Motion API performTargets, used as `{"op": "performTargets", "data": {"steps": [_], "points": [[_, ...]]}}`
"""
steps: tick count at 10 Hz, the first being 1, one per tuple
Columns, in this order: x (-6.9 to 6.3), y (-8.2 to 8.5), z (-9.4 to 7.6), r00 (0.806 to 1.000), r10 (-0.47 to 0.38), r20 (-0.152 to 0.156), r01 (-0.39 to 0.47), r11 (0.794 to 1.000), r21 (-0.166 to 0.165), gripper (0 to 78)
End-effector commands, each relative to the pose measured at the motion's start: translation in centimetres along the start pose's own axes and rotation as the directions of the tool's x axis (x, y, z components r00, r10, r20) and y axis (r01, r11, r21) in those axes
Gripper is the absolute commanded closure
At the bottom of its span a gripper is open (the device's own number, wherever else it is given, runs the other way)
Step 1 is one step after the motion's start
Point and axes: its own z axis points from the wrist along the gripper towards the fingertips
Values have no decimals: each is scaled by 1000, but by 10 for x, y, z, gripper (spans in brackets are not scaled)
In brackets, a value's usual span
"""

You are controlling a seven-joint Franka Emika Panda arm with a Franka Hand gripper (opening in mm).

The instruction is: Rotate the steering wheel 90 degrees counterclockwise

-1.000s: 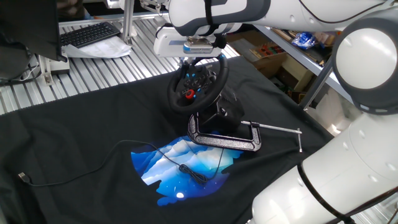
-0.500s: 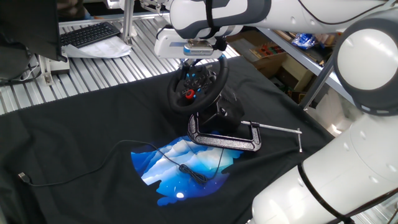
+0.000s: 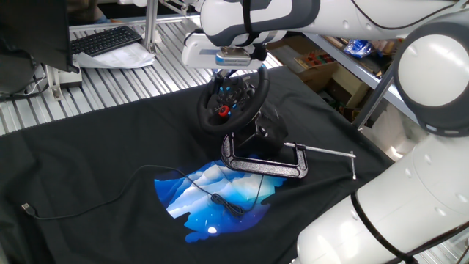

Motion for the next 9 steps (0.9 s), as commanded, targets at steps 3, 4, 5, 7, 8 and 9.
{"op": "performTargets", "data": {"steps": [3,4,5,7,8,9], "points": [[-1,0,-1,985,174,-10,-174,985,2,776],[-1,0,-1,984,180,-10,-180,984,1,776],[-1,0,-1,982,187,-6,-187,982,5,776],[-1,0,-1,980,201,-5,-201,980,9,776],[-1,0,-1,978,208,-4,-208,978,10,776],[-1,0,-1,979,206,-2,-206,979,11,776]]}}
